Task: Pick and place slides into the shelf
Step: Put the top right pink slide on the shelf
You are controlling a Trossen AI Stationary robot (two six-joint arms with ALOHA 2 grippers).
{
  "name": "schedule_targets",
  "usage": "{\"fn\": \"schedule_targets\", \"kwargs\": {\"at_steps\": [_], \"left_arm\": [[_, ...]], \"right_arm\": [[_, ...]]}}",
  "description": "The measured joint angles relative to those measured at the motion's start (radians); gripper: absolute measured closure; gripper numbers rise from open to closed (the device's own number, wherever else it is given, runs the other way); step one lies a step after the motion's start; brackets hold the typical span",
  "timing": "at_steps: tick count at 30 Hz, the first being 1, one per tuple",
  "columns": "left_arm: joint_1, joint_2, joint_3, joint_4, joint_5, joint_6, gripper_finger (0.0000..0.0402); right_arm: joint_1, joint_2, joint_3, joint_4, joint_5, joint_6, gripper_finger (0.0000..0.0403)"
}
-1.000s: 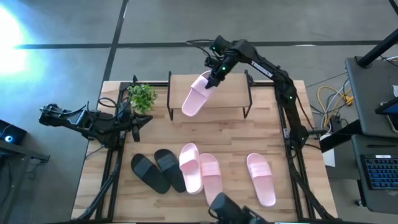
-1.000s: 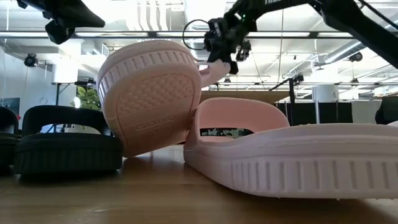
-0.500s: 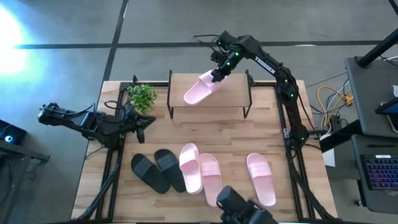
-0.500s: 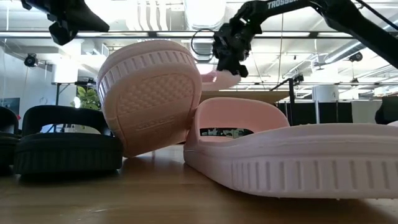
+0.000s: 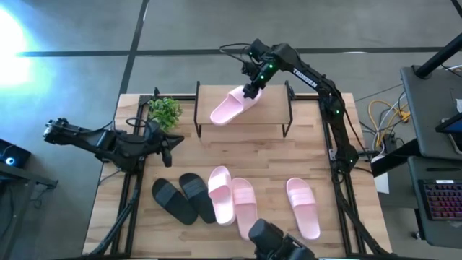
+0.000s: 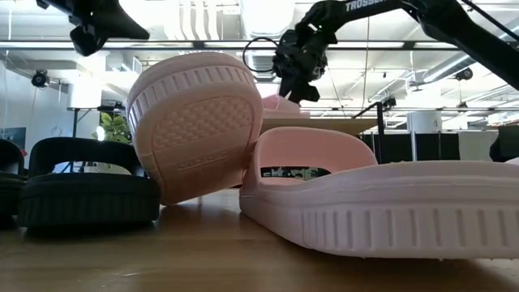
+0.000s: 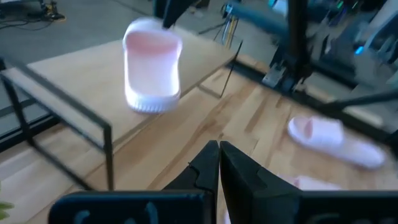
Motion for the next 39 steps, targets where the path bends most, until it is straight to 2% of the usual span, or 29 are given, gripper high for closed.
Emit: {"fn": "schedule_targets", "kwargs": {"at_steps": [8,11,19,22,25,29,32,36,39], "left_arm": [[0.0,-0.01,0.065,0.025,-0.001,0.066,0.0402],[0.0,-0.008,0.079,0.026,-0.001,0.086,0.0402],[0.0,-0.003,0.093,0.025,0.0,0.087,0.0402],[0.0,-0.002,0.093,0.025,0.0,0.087,0.0402],[0.0,-0.003,0.093,0.025,0.0,0.087,0.0402],[0.0,-0.004,0.093,0.025,0.0,0.088,0.0402],[0.0,-0.003,0.093,0.025,0.0,0.088,0.0402],[0.0,-0.003,0.093,0.024,0.0,0.089,0.0402],[0.0,-0.004,0.093,0.024,0.0,0.11,0.0402]], "right_arm": [[0.026,-0.002,0.003,0.094,0.032,0.001,0.0202],[0.038,-0.002,0.003,0.101,0.058,-0.056,0.0202],[0.066,-0.016,0.01,0.1,0.305,-0.2,0.0202],[0.077,-0.03,0.01,0.117,0.422,-0.213,0.0202],[0.077,-0.061,0.01,0.138,0.479,-0.208,0.0202],[0.076,-0.103,0.01,0.125,0.554,-0.072,0.0202],[0.074,-0.126,0.011,0.022,0.555,0.078,0.0202],[0.083,-0.136,0.01,-0.217,0.525,0.215,0.0202],[0.11,-0.154,-0.026,-0.199,0.449,0.272,0.0202]]}}
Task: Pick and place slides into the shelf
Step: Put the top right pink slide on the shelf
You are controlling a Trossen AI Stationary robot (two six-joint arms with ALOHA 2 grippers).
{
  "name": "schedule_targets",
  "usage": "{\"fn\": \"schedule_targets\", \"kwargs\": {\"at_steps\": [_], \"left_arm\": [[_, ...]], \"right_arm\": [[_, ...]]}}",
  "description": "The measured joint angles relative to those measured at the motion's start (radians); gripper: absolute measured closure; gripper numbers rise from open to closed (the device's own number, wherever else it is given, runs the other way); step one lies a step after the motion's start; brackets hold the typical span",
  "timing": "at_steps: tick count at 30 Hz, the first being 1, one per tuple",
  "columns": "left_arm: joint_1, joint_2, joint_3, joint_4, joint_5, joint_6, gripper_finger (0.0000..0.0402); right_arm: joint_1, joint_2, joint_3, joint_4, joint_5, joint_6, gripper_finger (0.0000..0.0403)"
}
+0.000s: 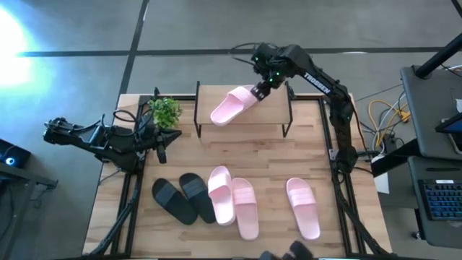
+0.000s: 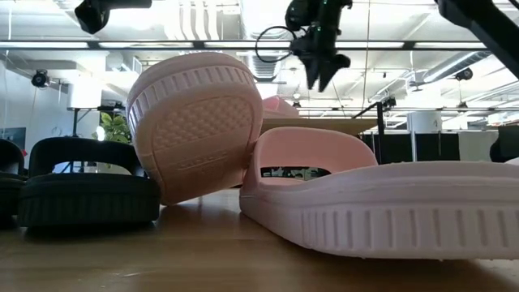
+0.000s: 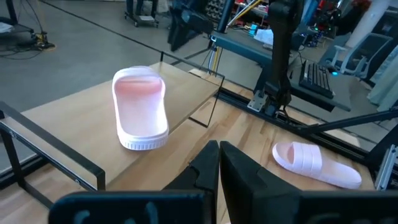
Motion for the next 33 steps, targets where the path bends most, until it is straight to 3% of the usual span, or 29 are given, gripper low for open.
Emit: {"fn": "schedule_targets", "kwargs": {"at_steps": [2,6,15,33], "left_arm": [[0.0,0.001,0.0,0.0,0.0,0.005,0.0402],[0.0,-0.002,0.0,-0.001,0.0,0.006,0.0402],[0.0,-0.006,-0.004,-0.016,0.002,0.017,0.0402],[0.0,-0.005,-0.005,-0.016,0.0,0.03,0.0402]], "right_arm": [[0.026,-0.011,-0.009,0.013,-0.079,0.01,0.0205],[0.075,-0.017,-0.033,-0.007,-0.059,0.019,0.0238],[0.146,-0.013,-0.051,-0.01,-0.085,0.045,0.0383],[0.033,0.122,-0.101,0.207,-0.085,-0.004,0.039]]}}
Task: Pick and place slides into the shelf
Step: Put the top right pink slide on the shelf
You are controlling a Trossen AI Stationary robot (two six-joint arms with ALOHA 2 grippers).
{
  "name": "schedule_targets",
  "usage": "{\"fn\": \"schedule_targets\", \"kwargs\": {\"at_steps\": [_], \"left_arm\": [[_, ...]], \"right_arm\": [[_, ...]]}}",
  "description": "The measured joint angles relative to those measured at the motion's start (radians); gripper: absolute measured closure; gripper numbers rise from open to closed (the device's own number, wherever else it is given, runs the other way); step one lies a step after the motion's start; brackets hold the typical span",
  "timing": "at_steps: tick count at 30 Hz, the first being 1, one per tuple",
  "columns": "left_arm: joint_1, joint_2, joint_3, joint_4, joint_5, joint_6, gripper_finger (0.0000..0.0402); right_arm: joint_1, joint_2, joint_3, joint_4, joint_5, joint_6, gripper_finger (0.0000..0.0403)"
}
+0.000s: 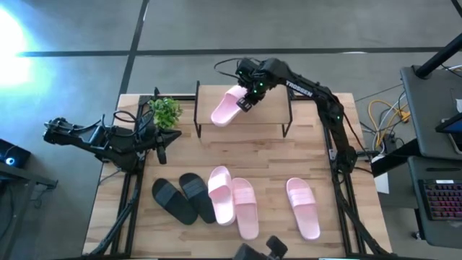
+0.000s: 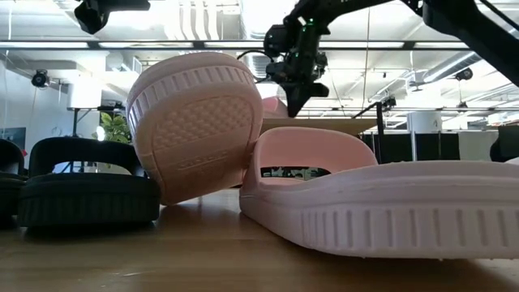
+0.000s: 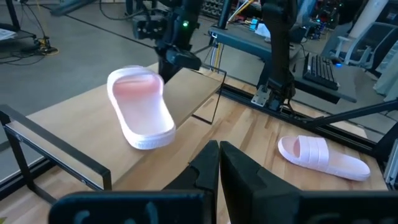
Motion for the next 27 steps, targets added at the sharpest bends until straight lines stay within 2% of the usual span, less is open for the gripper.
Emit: {"fn": "schedule_targets", "kwargs": {"at_steps": [6,15,23,27], "left_arm": [[0.0,0.003,0.0,0.0,0.0,0.0,0.0402],[0.0,0.025,0.0,0.0,-0.001,0.0,0.0402],[0.0,0.046,0.0,0.002,-0.002,-0.001,0.0402],[0.0,0.048,0.0,0.002,-0.002,-0.006,0.0402]], "right_arm": [[-0.002,0.008,0.0,0.123,0.0,-0.03,0.039],[-0.002,0.008,0.0,0.149,-0.011,-0.06,0.039],[-0.002,0.005,0.0,0.289,0.018,-0.04,0.039],[-0.001,-0.001,0.037,0.192,0.05,-0.028,0.039]]}}
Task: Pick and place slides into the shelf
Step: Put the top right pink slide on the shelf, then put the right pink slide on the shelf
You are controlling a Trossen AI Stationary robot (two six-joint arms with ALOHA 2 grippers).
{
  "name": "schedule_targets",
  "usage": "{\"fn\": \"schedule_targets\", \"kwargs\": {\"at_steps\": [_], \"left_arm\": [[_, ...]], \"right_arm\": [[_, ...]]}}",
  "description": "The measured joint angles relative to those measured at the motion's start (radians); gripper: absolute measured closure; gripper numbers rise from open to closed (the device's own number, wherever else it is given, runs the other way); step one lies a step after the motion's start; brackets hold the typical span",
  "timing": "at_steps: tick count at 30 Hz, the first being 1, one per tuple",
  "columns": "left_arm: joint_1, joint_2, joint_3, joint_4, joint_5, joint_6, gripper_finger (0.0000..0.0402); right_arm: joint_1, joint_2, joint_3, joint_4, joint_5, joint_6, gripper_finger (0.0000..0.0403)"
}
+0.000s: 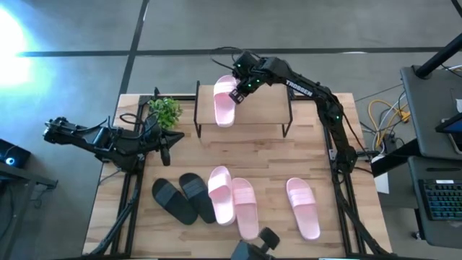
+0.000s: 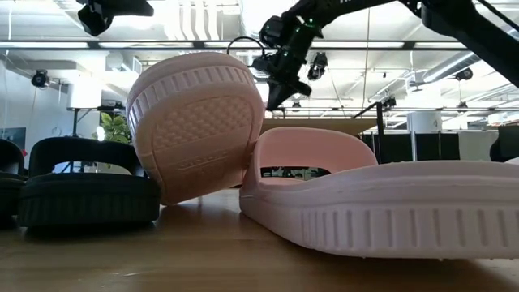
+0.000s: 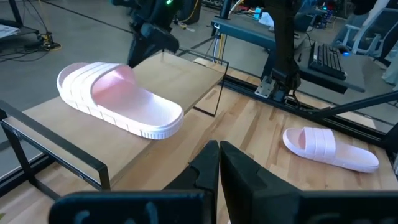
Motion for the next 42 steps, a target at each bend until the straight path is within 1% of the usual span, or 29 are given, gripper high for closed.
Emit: {"fn": "schedule_targets", "kwargs": {"at_steps": [3,6,7,8,10,12,14,16,17,19,21,24,26,30,32,35,38,40,42], "left_arm": [[0.0,-0.003,0.0,0.0,0.0,0.0,0.0402],[0.0,-0.009,0.0,-0.001,0.0,0.0,0.0402],[0.0,-0.009,0.0,-0.001,-0.001,0.001,0.0402],[0.0,-0.009,0.0,-0.001,-0.001,0.005,0.0402],[0.0,-0.008,0.0,-0.003,-0.001,0.023,0.0402],[0.0,-0.006,0.0,-0.003,-0.002,0.031,0.0402],[0.001,-0.002,0.0,-0.004,-0.002,0.033,0.0402],[0.001,0.0,-0.002,-0.004,-0.002,0.039,0.0402],[0.001,0.001,-0.002,-0.005,-0.002,0.048,0.0402],[0.001,0.006,-0.002,-0.004,-0.002,0.062,0.0402],[0.001,0.009,-0.003,-0.003,-0.001,0.084,0.0402],[0.001,0.014,-0.003,-0.003,-0.001,0.134,0.0402],[0.001,0.019,-0.003,-0.003,-0.001,0.16,0.0402],[0.001,0.02,-0.003,-0.003,0.001,0.19,0.0402],[0.001,0.022,-0.003,-0.004,0.001,0.191,0.0402],[0.001,0.026,-0.003,-0.003,0.002,0.192,0.0402],[0.001,0.03,-0.004,-0.004,0.004,0.204,0.0402],[0.001,0.037,-0.003,-0.004,0.004,0.222,0.0402],[0.001,0.041,-0.004,-0.005,0.006,0.233,0.0402]], "right_arm": [[0.0,-0.023,0.032,-0.161,0.037,0.004,0.039],[0.004,-0.036,0.063,-0.416,0.032,0.014,0.039],[0.012,-0.041,0.062,-0.431,0.031,0.009,0.039],[0.023,-0.064,0.04,-0.391,0.011,0.011,0.039],[0.04,-0.128,-0.013,-0.386,-0.111,0.038,0.039],[0.057,-0.177,-0.03,-0.364,-0.223,0.064,0.039],[0.083,-0.209,-0.071,-0.432,-0.22,0.086,0.039],[0.118,-0.247,-0.138,-0.391,-0.219,0.092,0.039],[0.142,-0.265,-0.17,-0.406,-0.233,0.087,0.039],[0.207,-0.317,-0.227,-0.406,-0.266,0.076,0.039],[0.278,-0.378,-0.302,-0.411,-0.268,0.075,0.039],[0.396,-0.434,-0.416,-0.406,-0.183,0.1,0.039],[0.485,-0.474,-0.501,-0.407,-0.115,0.163,0.039],[0.671,-0.564,-0.665,-0.412,-0.062,0.343,0.039],[0.764,-0.588,-0.741,-0.41,-0.033,0.473,0.039],[0.907,-0.623,-0.833,-0.401,-0.017,0.685,0.039],[1.064,-0.64,-0.882,-0.357,0.02,0.835,0.039],[1.168,-0.634,-0.891,-0.334,0.078,0.929,0.039],[1.259,-0.617,-0.891,-0.351,0.116,1.035,0.039]]}}
